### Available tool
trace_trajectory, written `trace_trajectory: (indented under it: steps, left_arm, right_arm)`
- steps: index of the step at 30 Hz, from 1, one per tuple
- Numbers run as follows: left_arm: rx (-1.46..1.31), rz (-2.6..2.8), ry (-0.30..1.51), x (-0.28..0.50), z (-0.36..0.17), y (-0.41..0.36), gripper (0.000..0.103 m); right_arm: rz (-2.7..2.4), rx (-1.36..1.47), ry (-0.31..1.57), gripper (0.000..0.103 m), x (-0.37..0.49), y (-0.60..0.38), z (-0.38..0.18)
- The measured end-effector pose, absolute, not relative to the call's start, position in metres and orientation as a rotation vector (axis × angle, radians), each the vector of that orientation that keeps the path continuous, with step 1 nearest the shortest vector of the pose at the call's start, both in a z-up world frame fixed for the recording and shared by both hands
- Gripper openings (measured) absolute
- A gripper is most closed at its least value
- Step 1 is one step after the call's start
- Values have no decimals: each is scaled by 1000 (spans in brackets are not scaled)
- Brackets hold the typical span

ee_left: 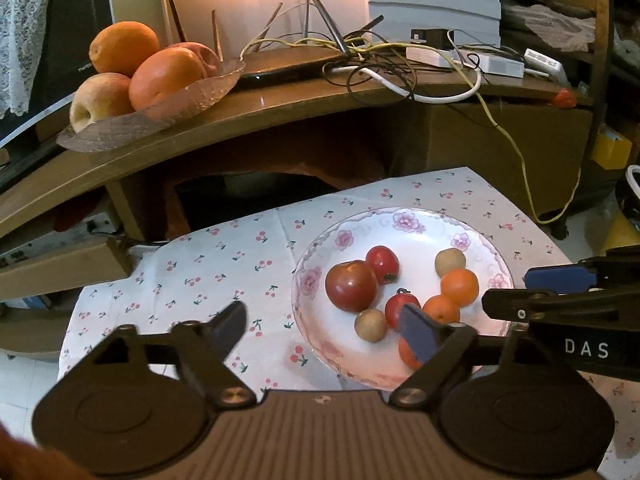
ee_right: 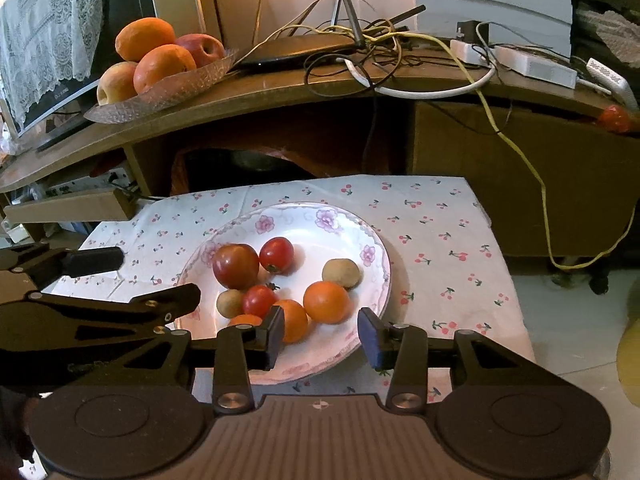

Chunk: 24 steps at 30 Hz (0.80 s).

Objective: Organize fruits

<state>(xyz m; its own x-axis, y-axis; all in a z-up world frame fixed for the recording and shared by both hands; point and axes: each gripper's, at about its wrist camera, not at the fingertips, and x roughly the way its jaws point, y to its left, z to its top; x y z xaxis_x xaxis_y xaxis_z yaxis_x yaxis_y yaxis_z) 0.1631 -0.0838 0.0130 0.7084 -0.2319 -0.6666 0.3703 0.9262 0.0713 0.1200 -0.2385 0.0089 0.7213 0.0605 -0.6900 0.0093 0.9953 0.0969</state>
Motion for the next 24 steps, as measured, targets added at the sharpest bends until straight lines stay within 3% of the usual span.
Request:
trace_trajectory:
  steps: [8,24]
  left_arm:
    - [207,-319,685,135,24,-80,103]
    - [168,-278,670,72,41,-60,103]
  right_arm:
    - [16,86,733,43,95,-235,22]
    - [-12,117,699,45,32,-216,37]
